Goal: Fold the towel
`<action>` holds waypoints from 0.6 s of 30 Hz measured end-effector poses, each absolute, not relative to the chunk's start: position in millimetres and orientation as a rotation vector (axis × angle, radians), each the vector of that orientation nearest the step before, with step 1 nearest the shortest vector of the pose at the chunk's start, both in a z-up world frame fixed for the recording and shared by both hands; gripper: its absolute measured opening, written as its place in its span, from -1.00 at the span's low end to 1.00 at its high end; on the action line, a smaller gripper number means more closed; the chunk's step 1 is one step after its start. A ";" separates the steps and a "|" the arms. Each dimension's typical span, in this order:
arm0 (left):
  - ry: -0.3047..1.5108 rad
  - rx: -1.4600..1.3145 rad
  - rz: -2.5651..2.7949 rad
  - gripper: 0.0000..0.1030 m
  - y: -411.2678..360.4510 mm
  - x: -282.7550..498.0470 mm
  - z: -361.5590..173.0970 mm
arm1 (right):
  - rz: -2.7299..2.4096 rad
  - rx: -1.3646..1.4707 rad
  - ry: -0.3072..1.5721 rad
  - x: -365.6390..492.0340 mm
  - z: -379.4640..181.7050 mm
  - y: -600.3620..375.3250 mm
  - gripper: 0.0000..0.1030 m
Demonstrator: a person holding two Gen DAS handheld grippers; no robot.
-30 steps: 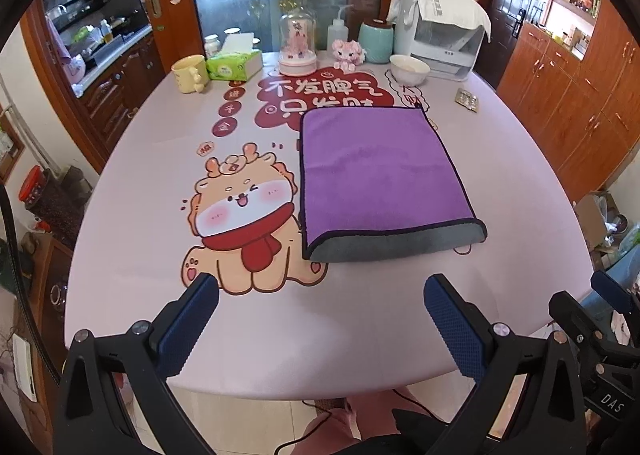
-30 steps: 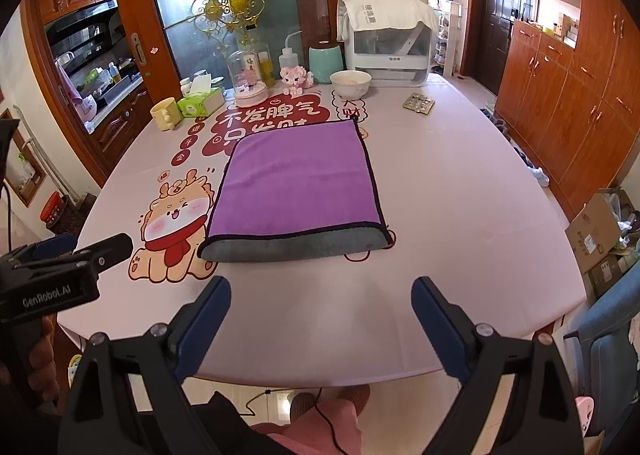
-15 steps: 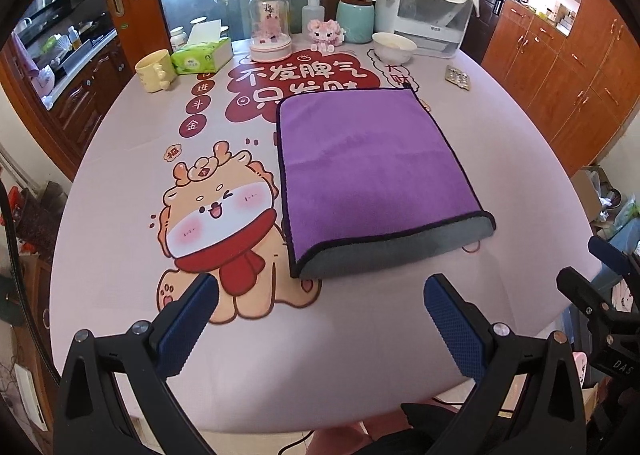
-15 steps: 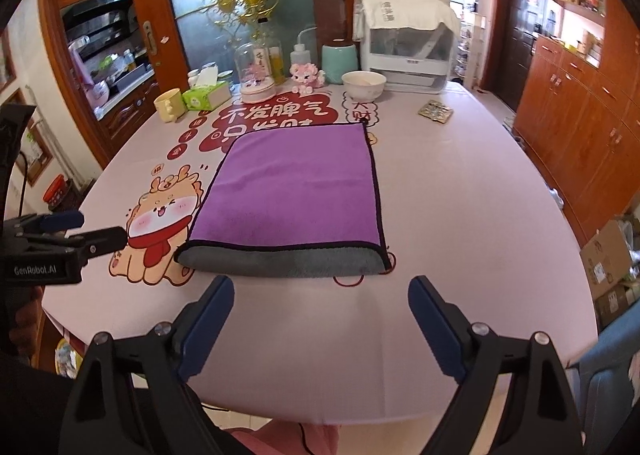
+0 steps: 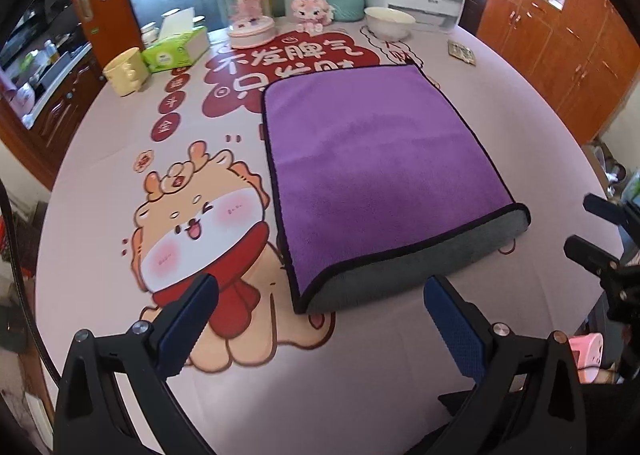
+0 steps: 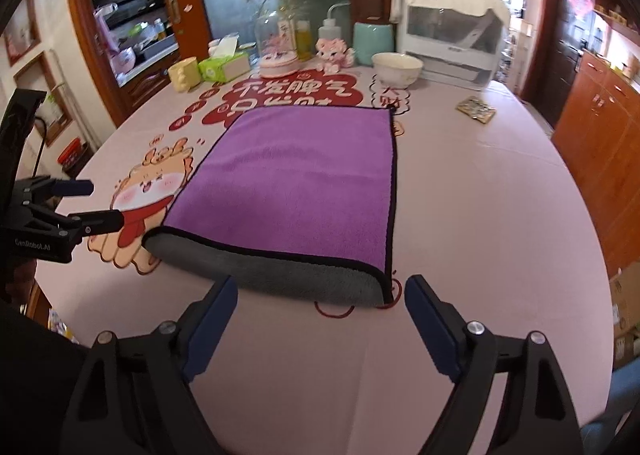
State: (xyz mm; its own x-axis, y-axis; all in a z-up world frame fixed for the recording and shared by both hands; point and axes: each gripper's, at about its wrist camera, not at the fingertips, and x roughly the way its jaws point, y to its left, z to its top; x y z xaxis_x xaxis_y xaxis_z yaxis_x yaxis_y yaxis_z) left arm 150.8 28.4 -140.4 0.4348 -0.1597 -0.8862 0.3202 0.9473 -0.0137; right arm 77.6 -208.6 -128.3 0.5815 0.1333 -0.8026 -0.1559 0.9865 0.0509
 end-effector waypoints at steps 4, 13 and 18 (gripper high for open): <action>1.087 0.166 -0.332 0.98 26.3 162.6 -154.2 | 0.203 -0.058 0.961 91.5 -146.6 -215.7 0.60; 1.124 0.135 -0.383 0.93 26.9 186.7 -181.0 | 0.247 -0.086 1.036 117.9 -181.8 -230.8 0.32; 1.145 0.114 -0.434 0.82 25.5 194.2 -191.8 | 0.267 -0.084 1.067 126.4 -196.5 -236.7 0.19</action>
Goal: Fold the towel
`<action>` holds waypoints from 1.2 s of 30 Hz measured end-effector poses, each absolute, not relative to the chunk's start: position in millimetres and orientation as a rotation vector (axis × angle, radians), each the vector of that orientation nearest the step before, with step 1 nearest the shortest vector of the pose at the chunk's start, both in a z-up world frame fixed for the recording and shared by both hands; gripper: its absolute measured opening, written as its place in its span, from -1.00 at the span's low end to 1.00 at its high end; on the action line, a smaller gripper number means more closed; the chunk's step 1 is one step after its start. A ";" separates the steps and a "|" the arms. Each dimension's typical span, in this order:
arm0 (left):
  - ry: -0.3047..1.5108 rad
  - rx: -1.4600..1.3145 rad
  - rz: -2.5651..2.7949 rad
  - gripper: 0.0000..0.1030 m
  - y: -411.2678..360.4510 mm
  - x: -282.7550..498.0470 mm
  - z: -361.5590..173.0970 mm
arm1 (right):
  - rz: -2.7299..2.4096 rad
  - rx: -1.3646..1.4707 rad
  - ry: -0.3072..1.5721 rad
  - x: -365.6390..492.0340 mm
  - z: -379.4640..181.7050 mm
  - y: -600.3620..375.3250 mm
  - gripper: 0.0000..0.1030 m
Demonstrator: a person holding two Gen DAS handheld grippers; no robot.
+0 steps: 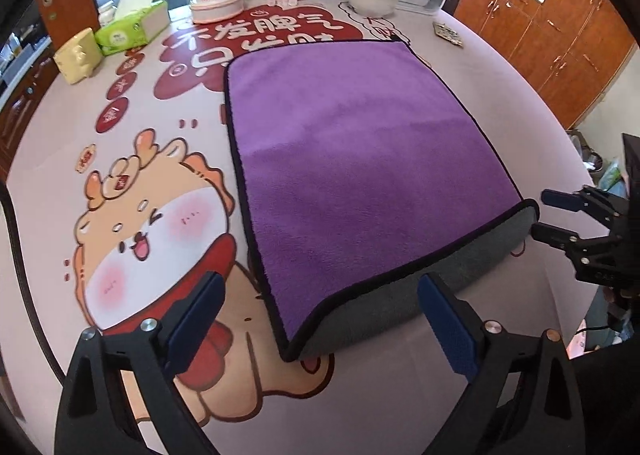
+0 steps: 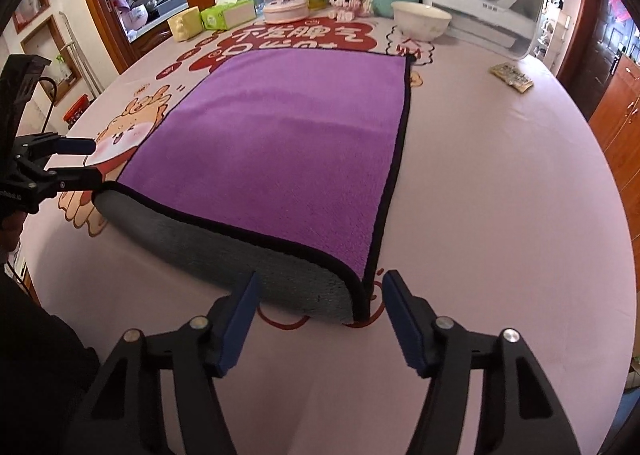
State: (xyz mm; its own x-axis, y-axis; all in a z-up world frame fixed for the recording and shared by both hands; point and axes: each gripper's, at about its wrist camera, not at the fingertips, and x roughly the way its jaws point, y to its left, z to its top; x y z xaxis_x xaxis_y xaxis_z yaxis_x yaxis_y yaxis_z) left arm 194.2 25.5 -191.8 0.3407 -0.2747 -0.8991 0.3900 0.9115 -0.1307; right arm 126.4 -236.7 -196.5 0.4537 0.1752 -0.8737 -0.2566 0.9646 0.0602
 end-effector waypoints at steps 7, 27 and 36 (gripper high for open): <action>1.192 0.071 -0.450 0.59 21.0 202.9 -204.2 | 0.287 -0.085 1.093 137.4 -209.2 -242.2 0.00; 1.286 -0.006 -0.465 -0.44 21.7 199.6 -217.4 | 0.336 -0.075 1.103 137.8 -210.8 -248.0 -0.54; 1.290 0.037 -0.459 -0.58 24.1 194.3 -219.0 | 0.328 -0.086 1.097 134.4 -209.3 -249.5 -0.73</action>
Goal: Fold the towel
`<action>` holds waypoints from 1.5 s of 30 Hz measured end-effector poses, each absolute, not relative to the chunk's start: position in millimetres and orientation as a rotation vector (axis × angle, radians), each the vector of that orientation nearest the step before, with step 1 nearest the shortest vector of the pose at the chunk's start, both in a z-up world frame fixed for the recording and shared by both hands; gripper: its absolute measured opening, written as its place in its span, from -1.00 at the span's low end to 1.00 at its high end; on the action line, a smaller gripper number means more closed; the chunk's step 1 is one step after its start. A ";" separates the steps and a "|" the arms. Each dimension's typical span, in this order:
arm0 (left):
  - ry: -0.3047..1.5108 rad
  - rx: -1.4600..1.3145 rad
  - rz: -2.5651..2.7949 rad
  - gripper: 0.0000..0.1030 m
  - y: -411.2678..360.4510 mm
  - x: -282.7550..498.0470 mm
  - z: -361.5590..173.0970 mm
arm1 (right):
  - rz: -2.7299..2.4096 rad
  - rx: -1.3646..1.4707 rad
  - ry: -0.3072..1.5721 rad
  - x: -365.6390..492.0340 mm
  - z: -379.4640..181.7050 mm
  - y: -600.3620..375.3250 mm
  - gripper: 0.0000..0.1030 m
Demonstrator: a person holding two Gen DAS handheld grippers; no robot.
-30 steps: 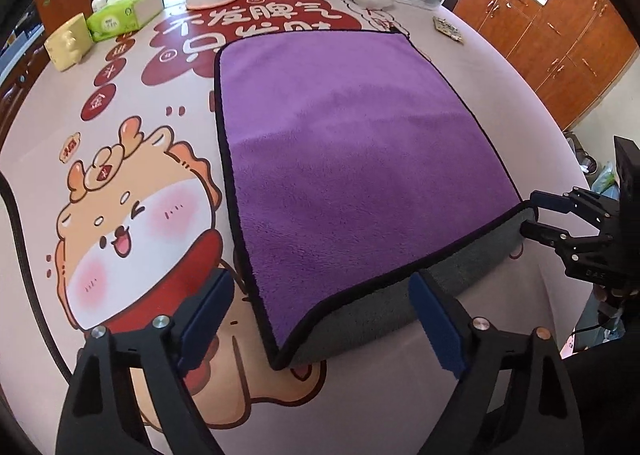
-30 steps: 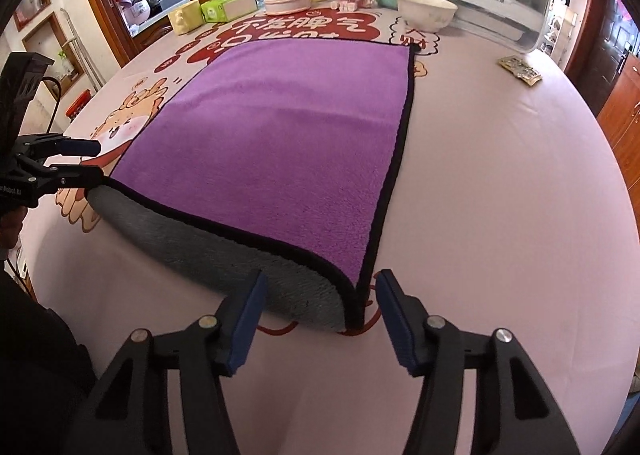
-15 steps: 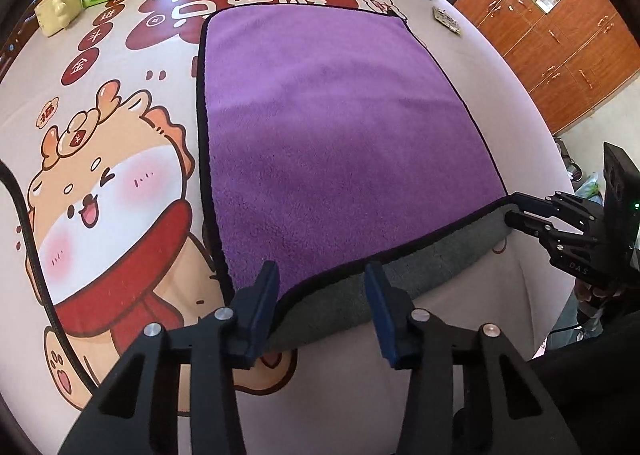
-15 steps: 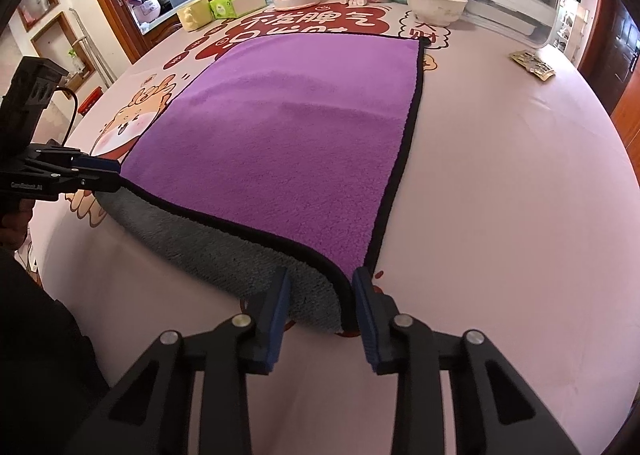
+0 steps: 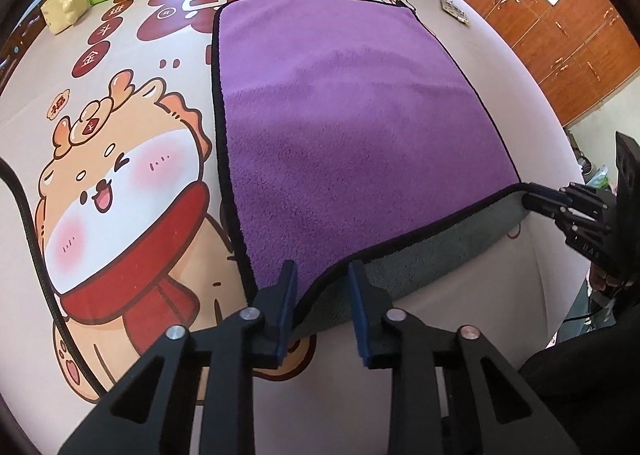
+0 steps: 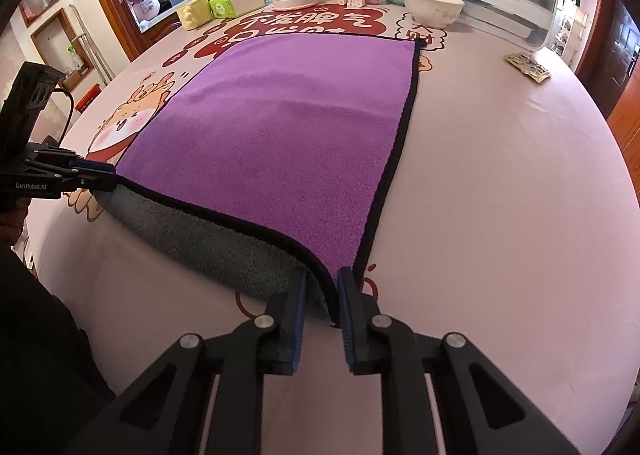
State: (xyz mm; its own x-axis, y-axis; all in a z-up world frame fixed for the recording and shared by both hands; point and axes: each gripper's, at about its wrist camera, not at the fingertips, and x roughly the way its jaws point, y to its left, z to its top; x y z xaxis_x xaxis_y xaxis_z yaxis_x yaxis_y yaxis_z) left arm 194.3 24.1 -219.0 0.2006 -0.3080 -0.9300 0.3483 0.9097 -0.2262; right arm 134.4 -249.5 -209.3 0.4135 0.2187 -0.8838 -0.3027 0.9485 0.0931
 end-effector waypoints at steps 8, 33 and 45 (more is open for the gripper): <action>1.279 0.069 -0.466 -0.83 23.3 187.6 -219.6 | 0.330 -0.088 1.098 134.1 -210.0 -249.1 -0.85; 1.240 0.103 -0.496 -0.93 21.6 184.4 -198.7 | 0.311 -0.125 1.099 136.2 -194.4 -243.7 -0.92; 1.074 0.166 -0.536 -0.93 21.6 211.9 -124.2 | 0.278 -0.160 1.015 162.9 -127.9 -243.6 -0.92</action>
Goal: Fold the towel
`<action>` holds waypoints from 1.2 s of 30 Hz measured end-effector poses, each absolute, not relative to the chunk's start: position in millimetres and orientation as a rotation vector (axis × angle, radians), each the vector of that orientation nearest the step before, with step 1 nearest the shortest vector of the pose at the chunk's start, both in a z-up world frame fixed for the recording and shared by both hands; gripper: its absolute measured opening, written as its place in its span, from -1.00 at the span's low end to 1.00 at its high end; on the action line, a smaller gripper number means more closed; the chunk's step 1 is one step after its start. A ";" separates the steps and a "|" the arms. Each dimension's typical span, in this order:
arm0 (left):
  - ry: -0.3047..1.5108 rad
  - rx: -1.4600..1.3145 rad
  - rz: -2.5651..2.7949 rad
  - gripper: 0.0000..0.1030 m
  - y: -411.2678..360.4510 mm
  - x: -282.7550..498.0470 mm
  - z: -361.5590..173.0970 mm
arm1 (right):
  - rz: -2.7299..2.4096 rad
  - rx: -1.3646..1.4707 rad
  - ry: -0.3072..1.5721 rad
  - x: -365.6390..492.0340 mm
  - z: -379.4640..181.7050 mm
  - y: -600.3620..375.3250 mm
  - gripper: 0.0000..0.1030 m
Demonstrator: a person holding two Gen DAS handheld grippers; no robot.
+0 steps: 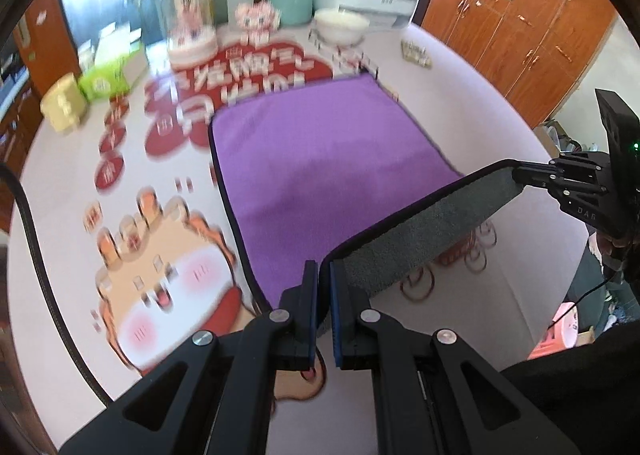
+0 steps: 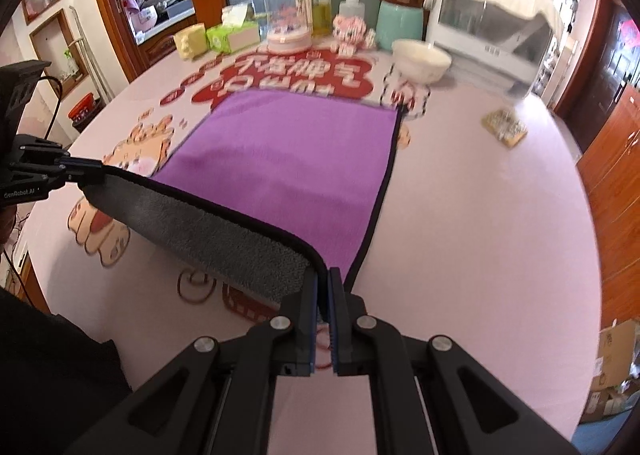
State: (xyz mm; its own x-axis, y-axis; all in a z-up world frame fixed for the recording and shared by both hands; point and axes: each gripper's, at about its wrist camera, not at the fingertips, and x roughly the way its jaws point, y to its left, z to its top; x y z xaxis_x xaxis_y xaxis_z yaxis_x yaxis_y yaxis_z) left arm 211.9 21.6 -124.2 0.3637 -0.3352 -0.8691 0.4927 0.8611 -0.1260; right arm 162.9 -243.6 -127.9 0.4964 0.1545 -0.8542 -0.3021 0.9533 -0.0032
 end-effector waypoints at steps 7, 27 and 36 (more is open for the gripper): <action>0.953 0.226 -0.530 -0.93 16.6 247.1 -83.9 | 0.274 -0.192 0.923 194.5 -89.7 -249.5 -0.92; 0.846 0.194 -0.406 -0.92 6.6 359.4 -97.1 | 0.250 -0.177 0.821 313.8 -94.3 -251.8 -0.92; 0.890 0.112 -0.301 -0.91 3.1 405.5 -141.5 | 0.261 -0.123 0.850 364.5 -132.7 -257.6 -0.91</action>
